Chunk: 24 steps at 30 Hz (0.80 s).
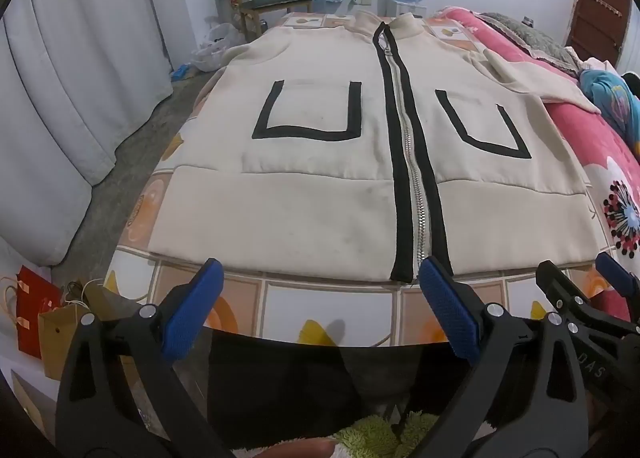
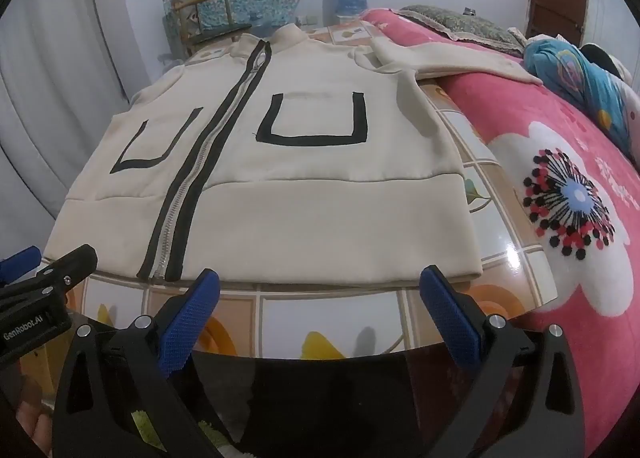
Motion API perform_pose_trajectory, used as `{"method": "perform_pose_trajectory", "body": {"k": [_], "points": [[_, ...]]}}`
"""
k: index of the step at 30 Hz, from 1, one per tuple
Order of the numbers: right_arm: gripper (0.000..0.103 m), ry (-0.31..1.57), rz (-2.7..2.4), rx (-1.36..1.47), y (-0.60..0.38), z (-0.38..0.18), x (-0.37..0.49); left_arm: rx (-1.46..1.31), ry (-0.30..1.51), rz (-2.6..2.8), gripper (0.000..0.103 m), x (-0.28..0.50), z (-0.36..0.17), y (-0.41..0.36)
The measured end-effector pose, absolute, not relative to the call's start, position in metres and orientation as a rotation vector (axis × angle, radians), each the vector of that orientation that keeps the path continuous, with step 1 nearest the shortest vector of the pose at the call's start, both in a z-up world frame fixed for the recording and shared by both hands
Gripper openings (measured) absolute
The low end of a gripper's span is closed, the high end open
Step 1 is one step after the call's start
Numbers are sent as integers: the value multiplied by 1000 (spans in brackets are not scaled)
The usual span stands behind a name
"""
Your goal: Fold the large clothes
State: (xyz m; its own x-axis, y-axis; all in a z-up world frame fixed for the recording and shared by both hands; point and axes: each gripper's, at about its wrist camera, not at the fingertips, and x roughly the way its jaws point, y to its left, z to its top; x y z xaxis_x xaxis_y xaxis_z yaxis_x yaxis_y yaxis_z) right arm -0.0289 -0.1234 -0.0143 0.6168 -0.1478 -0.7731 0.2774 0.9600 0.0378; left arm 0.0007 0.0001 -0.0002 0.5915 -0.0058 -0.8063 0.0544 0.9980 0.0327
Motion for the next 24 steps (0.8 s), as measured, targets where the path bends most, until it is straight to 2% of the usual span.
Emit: {"method": "perform_pose_trajectory", "body": {"k": [24], "points": [[97,861,-255,156,-125,-7,-34,56,937,-35,95,1,-5,1]]}}
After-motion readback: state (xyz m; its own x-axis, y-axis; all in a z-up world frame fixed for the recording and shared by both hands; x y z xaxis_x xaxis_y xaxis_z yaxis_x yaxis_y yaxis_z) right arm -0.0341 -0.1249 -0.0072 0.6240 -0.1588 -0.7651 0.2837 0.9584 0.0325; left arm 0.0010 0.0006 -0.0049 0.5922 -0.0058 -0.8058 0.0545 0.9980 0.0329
